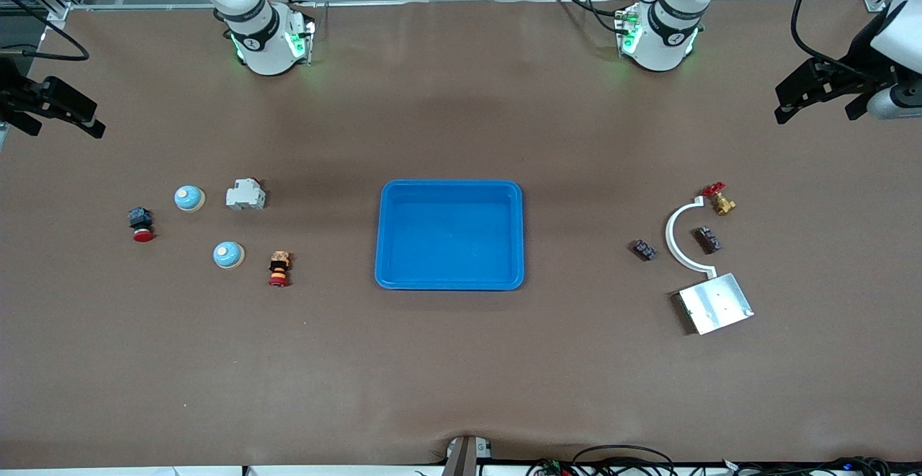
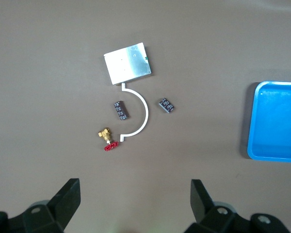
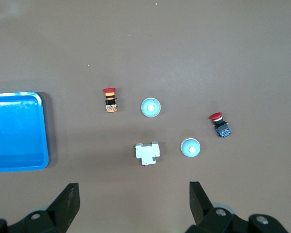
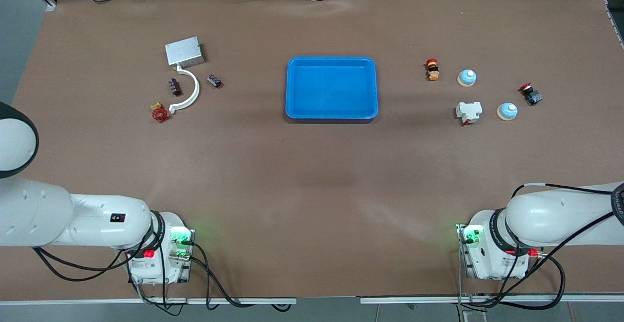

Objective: Place electrolytic capacitor and blue bell in tray

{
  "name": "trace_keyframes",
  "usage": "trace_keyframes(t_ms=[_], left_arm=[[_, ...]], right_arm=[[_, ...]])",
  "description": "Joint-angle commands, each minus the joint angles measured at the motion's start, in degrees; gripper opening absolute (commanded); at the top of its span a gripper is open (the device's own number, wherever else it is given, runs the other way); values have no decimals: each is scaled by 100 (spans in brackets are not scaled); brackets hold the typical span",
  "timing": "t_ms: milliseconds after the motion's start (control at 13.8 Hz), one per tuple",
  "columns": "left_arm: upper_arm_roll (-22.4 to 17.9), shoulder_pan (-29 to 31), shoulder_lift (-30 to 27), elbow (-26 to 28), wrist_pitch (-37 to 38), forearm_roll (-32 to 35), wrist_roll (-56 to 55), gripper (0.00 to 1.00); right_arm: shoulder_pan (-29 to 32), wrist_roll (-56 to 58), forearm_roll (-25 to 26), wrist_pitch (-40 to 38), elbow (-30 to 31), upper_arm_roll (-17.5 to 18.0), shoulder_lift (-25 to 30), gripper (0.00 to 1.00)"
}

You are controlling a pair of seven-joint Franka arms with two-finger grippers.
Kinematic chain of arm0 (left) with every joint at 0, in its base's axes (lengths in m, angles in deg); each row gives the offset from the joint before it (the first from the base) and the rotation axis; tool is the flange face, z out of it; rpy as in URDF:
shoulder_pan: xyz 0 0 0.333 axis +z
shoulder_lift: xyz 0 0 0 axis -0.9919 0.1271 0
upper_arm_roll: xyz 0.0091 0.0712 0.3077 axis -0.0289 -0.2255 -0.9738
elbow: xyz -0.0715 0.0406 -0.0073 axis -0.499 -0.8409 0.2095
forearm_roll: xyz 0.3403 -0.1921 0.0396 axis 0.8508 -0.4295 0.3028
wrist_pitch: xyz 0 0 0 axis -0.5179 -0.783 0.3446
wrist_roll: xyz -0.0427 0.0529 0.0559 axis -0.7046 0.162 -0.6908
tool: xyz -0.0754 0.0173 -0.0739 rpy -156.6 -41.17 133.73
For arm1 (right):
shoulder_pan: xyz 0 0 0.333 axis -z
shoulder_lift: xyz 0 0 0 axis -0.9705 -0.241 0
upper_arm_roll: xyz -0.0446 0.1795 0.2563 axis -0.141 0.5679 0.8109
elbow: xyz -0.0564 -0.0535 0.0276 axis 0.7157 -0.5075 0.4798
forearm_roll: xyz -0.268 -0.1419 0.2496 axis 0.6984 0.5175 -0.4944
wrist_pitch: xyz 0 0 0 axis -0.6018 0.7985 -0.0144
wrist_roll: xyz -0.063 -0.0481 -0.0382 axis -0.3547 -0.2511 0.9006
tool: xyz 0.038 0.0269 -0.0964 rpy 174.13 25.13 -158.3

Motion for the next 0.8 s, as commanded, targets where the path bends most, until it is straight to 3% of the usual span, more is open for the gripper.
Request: trace_keyframes(t_ms=[0,434,724], left_arm=[[9,6,-19,-82,122,69,7,100],[9,15,234,-196,113,200,-10,100],[27,-38,578,154,-53,201,-499,100]], right_arm=[[25,45,80,3,53,30,74,100],[25,45,80,21,45,30,48,100],[42,36,72,100,44,21,47,100]])
